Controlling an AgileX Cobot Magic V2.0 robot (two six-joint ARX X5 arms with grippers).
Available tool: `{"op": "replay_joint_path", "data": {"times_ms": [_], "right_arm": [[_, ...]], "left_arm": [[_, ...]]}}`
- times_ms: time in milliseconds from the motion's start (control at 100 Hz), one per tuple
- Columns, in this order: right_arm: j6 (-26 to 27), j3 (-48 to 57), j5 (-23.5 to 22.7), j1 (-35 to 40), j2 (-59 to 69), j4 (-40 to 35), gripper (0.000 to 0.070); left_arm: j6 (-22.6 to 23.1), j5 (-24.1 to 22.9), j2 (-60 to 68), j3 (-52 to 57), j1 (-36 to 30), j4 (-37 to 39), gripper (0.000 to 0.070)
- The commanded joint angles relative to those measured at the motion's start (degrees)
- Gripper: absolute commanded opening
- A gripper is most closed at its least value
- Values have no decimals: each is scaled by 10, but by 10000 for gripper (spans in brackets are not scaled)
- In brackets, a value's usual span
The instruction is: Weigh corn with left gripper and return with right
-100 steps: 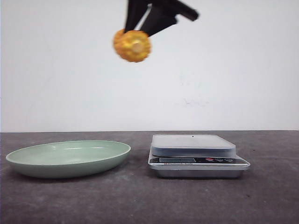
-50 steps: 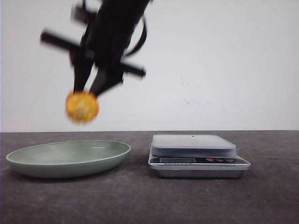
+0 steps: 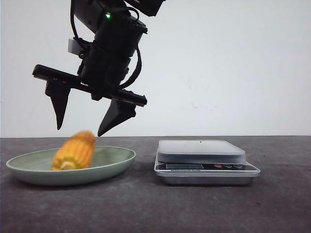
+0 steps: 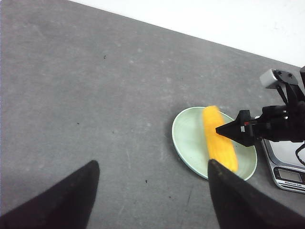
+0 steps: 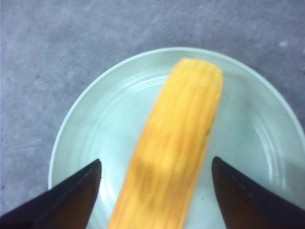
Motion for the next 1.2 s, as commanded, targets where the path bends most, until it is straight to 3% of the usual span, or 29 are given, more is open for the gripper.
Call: {"op": "replay_joint_path", "data": {"times_ms": [0, 320, 530, 640, 820, 930, 1050, 1190], "right_arm": [[-15, 13, 3, -8, -18, -8, 483], [-114, 13, 5, -131, -263, -128, 482], [-153, 13, 8, -220, -459, -228, 482], [-174, 13, 47, -244, -555, -313, 482], [-155, 13, 109, -249, -693, -424, 482], [-138, 1, 125, -249, -770, -476, 482], [-138, -39, 154, -255, -845, -502, 483], [-129, -113, 151, -255, -927, -506, 483]], "left_arm": [[4, 1, -1, 6, -2, 0, 429], [15, 1, -1, 6, -2, -10, 429], [-3, 7, -1, 6, -2, -2, 429], [0, 7, -1, 5, -2, 24, 429], [0, 17, -1, -11, -2, 72, 429], [-1, 25, -1, -33, -2, 87, 429], [-1, 45, -1, -62, -2, 111, 429], [-1, 53, -1, -86, -2, 133, 429]]}}
